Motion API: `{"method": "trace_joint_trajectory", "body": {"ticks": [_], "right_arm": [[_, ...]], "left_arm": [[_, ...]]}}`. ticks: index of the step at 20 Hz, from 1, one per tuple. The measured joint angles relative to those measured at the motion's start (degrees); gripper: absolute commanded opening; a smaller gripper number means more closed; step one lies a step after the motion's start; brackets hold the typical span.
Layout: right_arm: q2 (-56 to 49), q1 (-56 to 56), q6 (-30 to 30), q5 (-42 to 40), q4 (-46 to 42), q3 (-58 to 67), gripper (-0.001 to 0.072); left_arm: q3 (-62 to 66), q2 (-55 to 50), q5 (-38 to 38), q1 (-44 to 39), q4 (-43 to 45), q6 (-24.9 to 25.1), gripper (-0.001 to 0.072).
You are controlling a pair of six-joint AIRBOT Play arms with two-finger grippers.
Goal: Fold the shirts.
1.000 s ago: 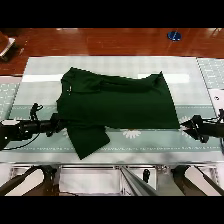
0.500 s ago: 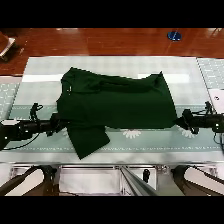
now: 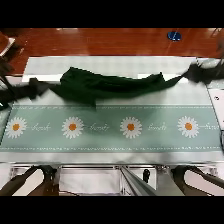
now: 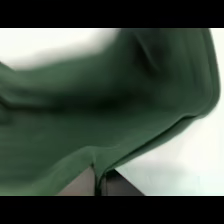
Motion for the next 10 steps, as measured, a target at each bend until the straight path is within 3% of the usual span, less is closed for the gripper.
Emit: {"method": "trace_joint_trajectory", "body": {"ticks": [2,5,10], "right_arm": [[2.91,0.87,2.34,1.64,-3.87,10.64,0.0021],[10.8,1.11,4.55,3.26,-9.55,21.09,0.0021],[25.62,1.25,6.03,6.8,-15.72,26.4,0.0021]], "left_arm": [[12.44,2.82,-0.31,0.22,0.96,-1.31,0.002],[29.79,7.69,-0.74,0.42,9.27,-4.92,0.002],[42.93,18.88,-1.01,0.52,25.73,-9.53,0.002]]}}
